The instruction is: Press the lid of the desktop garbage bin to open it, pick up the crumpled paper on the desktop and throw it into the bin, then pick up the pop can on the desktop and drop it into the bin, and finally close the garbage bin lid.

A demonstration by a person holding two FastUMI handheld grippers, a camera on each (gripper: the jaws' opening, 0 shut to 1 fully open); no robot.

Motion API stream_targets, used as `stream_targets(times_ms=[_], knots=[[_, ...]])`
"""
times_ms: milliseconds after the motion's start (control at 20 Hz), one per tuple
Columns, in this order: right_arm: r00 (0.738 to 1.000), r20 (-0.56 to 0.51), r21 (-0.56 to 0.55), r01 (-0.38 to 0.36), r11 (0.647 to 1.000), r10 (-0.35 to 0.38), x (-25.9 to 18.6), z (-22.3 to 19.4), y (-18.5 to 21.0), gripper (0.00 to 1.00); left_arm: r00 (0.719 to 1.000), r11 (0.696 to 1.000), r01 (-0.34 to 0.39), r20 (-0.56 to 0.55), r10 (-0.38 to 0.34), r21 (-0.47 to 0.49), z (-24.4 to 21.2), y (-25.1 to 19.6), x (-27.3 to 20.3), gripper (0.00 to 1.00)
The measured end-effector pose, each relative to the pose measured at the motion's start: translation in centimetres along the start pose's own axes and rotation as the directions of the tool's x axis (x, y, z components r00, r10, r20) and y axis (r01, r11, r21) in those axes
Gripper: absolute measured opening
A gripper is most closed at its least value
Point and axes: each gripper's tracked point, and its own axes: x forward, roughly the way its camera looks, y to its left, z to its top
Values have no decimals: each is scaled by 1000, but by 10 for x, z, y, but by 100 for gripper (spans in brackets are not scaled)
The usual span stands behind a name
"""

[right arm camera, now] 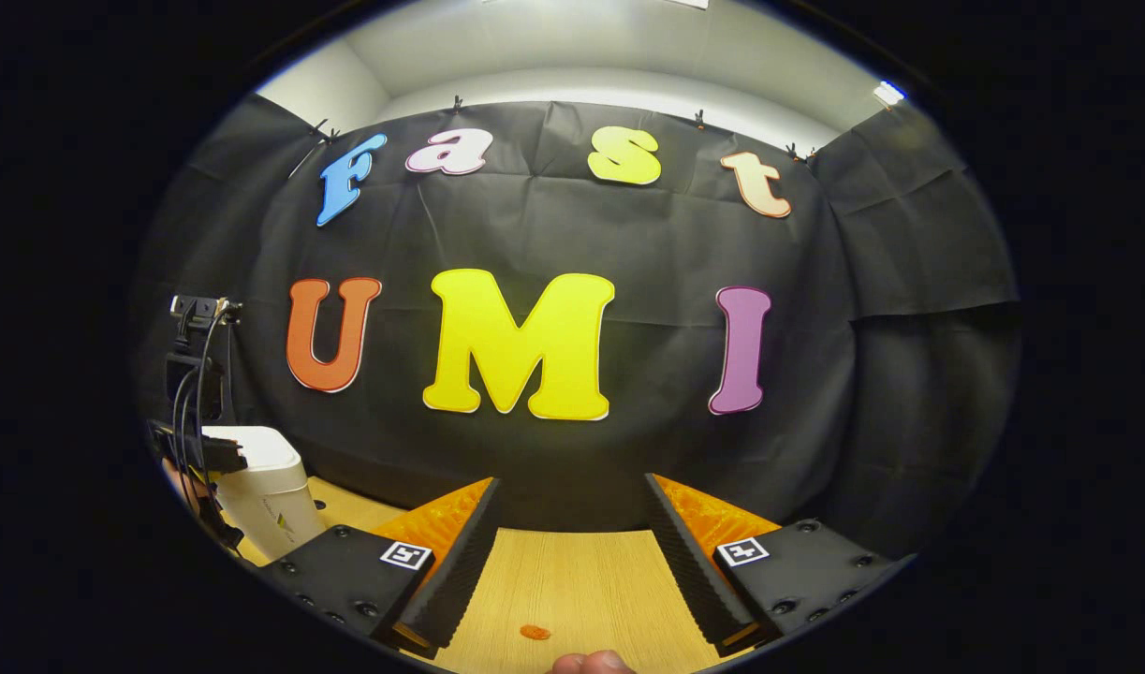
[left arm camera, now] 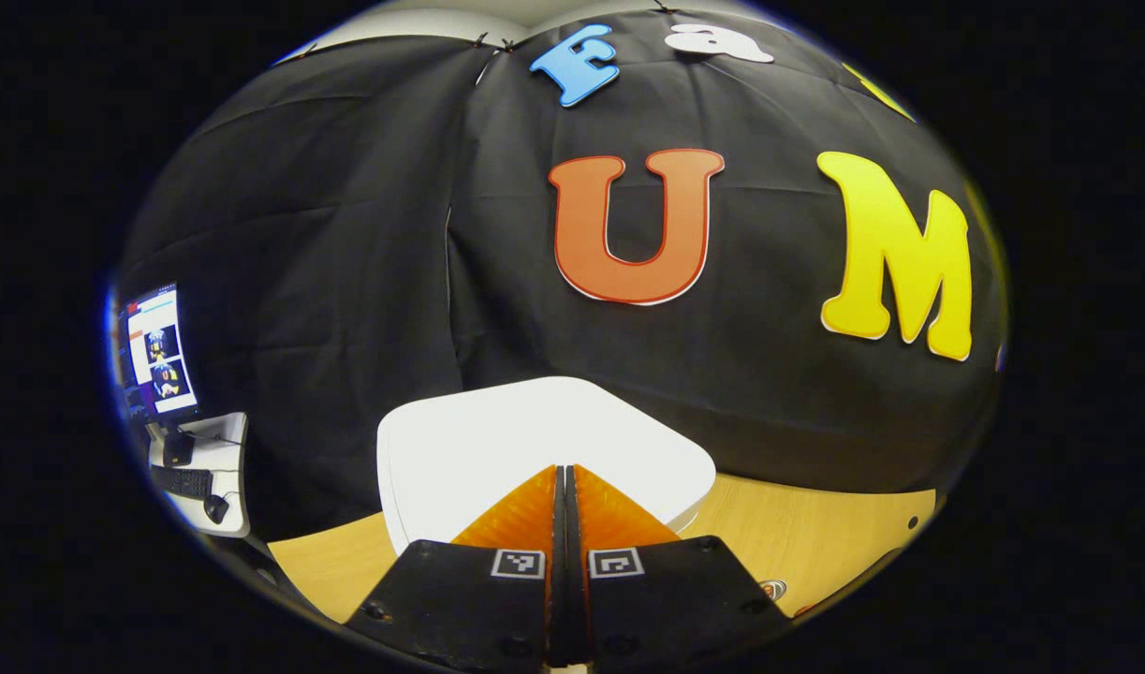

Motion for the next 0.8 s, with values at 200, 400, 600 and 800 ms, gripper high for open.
stream_targets(times_ms=[200, 400, 600, 800], knots=[[1000, -16, 15, 0, 1000, 0, -2, -8, 2, 94, 999, 1000, -8, -32, 8, 7, -4, 0, 0, 4], [1000, -25, 30, 1, 1000, -1, -3, -10, 1, 93, 1000, 1000, -11, -19, 11, 8, -2, 1, 1, 4], [1000, 6, 32, 0, 999, 0, -6, 2, 1, 93, 997, 995, 73, -3, -73, -63, 13, -12, -13, 3], [1000, 22, 45, 0, 999, -1, -9, 9, 0, 94, 978, 981, 186, 105, -180, -50, 55, -34, -43, 3]])
